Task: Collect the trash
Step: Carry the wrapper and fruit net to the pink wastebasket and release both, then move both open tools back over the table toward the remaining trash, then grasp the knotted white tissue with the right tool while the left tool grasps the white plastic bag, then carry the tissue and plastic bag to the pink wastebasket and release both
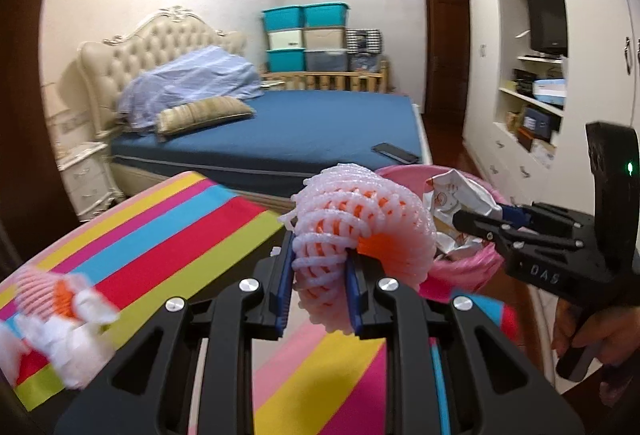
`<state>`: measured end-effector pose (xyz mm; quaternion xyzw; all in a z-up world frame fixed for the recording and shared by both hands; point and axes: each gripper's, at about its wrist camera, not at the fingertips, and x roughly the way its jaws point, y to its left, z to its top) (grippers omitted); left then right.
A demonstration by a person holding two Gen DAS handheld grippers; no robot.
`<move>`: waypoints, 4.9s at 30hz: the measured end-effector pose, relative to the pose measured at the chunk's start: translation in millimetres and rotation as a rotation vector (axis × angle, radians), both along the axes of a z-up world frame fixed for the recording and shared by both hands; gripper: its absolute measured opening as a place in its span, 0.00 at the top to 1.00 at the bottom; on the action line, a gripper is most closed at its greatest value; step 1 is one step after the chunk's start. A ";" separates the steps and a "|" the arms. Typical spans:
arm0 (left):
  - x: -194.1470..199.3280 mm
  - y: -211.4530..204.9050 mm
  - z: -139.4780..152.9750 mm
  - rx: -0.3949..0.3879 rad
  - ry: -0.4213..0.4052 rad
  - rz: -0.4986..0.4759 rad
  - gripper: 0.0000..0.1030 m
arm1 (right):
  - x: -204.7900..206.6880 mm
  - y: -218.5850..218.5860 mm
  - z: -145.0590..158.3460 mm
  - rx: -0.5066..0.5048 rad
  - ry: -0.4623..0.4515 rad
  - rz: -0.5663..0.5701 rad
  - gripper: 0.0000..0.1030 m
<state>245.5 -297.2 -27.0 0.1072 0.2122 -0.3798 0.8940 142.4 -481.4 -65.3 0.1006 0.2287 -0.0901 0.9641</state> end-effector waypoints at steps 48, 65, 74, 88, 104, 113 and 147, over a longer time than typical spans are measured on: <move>5.0 112.5 -20.9 0.076 -0.065 0.381 0.05 | 48.9 31.0 -1.2 0.014 0.051 0.121 0.32; 36.6 305.4 -28.1 0.048 0.029 0.762 0.05 | 126.3 187.6 -0.6 -0.017 0.118 0.405 0.31; 46.2 315.6 -32.8 0.006 0.125 0.774 0.05 | 176.8 229.7 3.9 -0.066 0.146 0.480 0.38; 55.3 314.3 -41.8 -0.004 0.189 0.766 0.05 | 247.9 281.1 -9.6 -0.072 0.235 0.637 0.57; 51.4 306.5 -38.5 0.025 0.145 0.766 0.05 | 211.1 268.0 2.0 -0.077 0.183 0.625 0.73; 34.3 282.0 -33.4 0.075 0.068 0.748 0.05 | 156.5 218.8 3.3 -0.078 0.159 0.554 0.73; 92.9 168.8 -47.7 0.116 0.207 0.571 0.63 | 95.6 158.9 -3.3 0.033 0.076 0.489 0.72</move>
